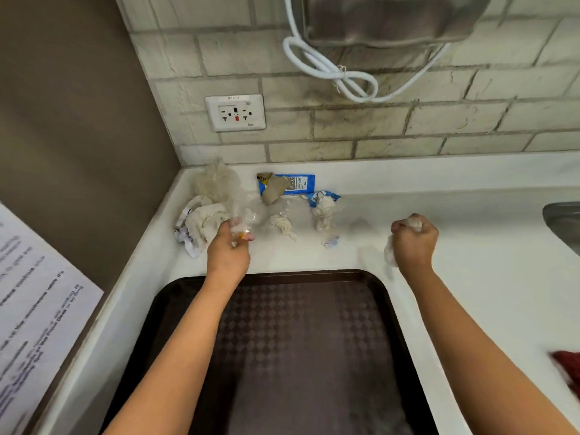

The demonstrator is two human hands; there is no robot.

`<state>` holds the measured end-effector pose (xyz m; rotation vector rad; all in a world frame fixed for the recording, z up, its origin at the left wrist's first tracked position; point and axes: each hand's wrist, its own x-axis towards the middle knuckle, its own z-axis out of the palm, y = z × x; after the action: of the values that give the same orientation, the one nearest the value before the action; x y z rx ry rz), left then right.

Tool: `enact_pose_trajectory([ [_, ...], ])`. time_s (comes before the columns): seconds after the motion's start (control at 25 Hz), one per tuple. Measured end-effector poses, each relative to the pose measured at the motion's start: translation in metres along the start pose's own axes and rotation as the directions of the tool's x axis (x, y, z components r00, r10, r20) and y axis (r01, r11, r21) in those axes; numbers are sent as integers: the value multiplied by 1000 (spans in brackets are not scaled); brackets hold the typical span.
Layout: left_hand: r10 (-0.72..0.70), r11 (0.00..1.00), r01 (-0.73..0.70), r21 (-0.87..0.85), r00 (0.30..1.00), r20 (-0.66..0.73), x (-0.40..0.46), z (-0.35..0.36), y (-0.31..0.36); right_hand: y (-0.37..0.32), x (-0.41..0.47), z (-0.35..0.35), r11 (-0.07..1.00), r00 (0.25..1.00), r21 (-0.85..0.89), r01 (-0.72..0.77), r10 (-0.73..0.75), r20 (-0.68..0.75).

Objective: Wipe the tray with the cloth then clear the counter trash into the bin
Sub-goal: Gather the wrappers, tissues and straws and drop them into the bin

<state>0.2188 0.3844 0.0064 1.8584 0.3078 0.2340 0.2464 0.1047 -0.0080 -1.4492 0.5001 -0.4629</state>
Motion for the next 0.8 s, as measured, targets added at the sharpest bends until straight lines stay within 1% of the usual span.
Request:
enact_pose_trajectory([
  [0.08, 4, 1000, -3, -14, 998, 69, -27, 2, 9, -15, -31, -8, 998, 995, 63, 0, -6, 103],
  [0.2, 46, 998, -40, -57, 994, 102, -72, 3, 16, -29, -78, -24, 990, 971, 137, -38, 4, 240],
  [0.24, 59, 995, -50, -91, 993, 103, -86, 3, 17, -32, -92, -28, 991, 957, 117, -59, 23, 288],
  [0.28, 73, 991, -60, -123, 992, 106, -100, 2, 17, -33, -104, -33, 996, 941, 62, -61, 37, 335],
  [0.36, 114, 984, -92, -151, 983, 141, -130, -6, 11, -31, -133, -46, 993, 915, -106, 46, 1, 403],
  [0.44, 136, 981, -105, -162, 972, 191, -157, -15, 0, -24, -163, -60, 972, 913, -175, 159, -77, 400],
  [0.56, 116, 977, -69, -202, 967, 227, -192, -27, -14, -10, -202, -82, 954, 928, -187, 235, -164, 334],
  [0.8, 55, 980, -11, -197, 974, 220, -243, -37, -30, 11, -252, -120, 934, 911, -210, 288, -201, 359],
])
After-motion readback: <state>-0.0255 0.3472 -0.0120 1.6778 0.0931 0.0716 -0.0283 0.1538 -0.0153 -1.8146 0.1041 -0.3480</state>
